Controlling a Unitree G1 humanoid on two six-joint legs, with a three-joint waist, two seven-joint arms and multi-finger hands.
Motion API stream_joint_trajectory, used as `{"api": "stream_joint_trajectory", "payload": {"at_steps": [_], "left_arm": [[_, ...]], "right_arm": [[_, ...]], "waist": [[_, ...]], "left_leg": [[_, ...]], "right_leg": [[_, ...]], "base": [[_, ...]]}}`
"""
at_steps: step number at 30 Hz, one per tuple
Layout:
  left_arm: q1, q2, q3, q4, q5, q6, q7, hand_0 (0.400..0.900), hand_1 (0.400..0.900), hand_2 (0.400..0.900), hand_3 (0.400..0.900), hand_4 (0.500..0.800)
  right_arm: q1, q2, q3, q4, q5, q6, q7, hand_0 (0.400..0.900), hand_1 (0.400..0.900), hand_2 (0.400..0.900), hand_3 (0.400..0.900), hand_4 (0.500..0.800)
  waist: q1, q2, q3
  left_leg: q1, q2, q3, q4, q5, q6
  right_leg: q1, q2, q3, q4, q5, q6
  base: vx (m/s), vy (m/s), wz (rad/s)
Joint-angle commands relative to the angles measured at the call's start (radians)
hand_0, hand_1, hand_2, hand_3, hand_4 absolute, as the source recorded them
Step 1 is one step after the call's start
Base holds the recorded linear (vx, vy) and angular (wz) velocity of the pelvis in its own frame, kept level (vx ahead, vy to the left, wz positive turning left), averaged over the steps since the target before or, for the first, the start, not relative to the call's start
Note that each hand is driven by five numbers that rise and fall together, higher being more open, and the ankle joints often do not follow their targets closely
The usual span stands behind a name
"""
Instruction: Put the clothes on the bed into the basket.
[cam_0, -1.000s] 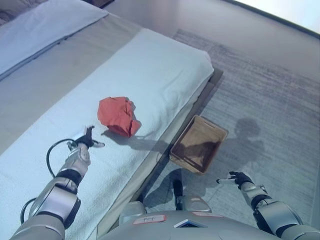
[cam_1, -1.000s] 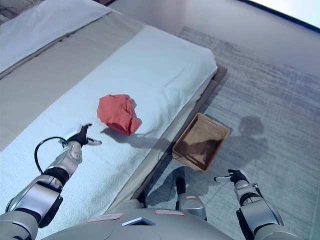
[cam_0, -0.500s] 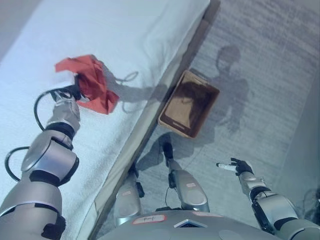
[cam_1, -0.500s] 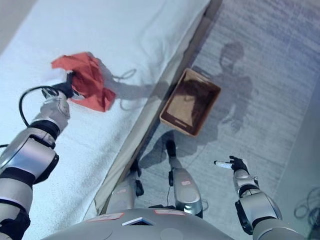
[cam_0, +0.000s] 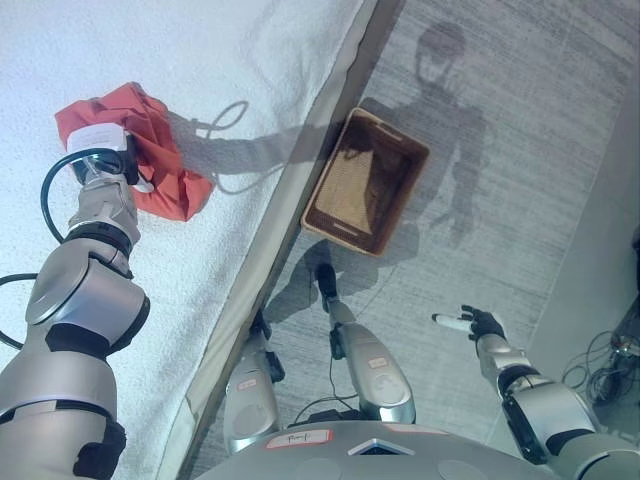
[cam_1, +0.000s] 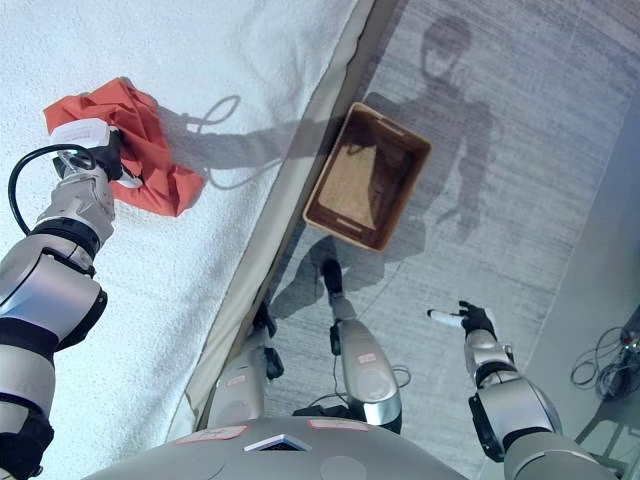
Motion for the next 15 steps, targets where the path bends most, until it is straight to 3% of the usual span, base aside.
{"api": "stream_joint_trajectory", "payload": {"at_steps": [1,7,11,12,15], "left_arm": [[-0.074,-0.048,-0.016,0.082,0.015,-0.012,-0.050,0.400,0.400,0.400,0.400,0.500],[-0.058,0.002,-0.002,0.080,-0.007,-0.018,-0.069,0.400,0.400,0.400,0.400,0.500],[-0.009,0.019,0.080,0.100,-0.070,-0.013,-0.056,0.400,0.400,0.400,0.400,0.500],[0.007,0.021,0.124,0.109,-0.107,-0.011,-0.047,0.400,0.400,0.400,0.400,0.500],[0.073,0.006,0.391,0.107,-0.430,-0.034,0.018,0.400,0.400,0.400,0.400,0.500]], "right_arm": [[-0.050,-0.126,-0.003,0.100,0.030,0.030,-0.025,0.900,0.900,0.900,0.900,0.800],[-0.077,-0.167,-0.002,0.123,0.018,0.041,0.002,0.900,0.900,0.900,0.900,0.800],[-0.100,-0.165,0.002,0.131,0.009,0.041,0.006,0.900,0.900,0.900,0.900,0.800],[-0.111,-0.163,0.001,0.136,0.010,0.042,0.005,0.900,0.900,0.900,0.900,0.800],[-0.141,-0.143,-0.008,0.155,0.014,0.048,0.001,0.900,0.900,0.900,0.900,0.800]], "waist": [[0.011,0.040,-0.018],[0.017,0.042,-0.033],[0.022,0.038,-0.038],[0.025,0.036,-0.040],[0.037,0.028,-0.052]], "left_leg": [[-0.025,0.019,-0.030,-0.006,0.003,-0.022],[-0.031,0.025,-0.033,-0.006,0.006,-0.025],[-0.027,0.027,-0.030,-0.006,0.008,-0.027],[-0.026,0.027,-0.029,-0.006,0.008,-0.028],[-0.023,0.028,-0.030,-0.006,0.008,-0.030]], "right_leg": [[0.007,0.005,-0.051,-0.002,-0.034,0.091],[0.000,0.010,-0.053,-0.002,-0.034,0.089],[0.001,0.014,-0.052,-0.002,-0.037,0.086],[0.001,0.016,-0.051,-0.002,-0.038,0.085],[0.005,0.019,-0.052,-0.002,-0.045,0.078]], "base": [[0.00,0.000,0.00],[0.00,-0.007,-0.01],[0.00,-0.015,-0.04],[-0.01,-0.039,-0.03],[0.01,-0.055,0.01]]}}
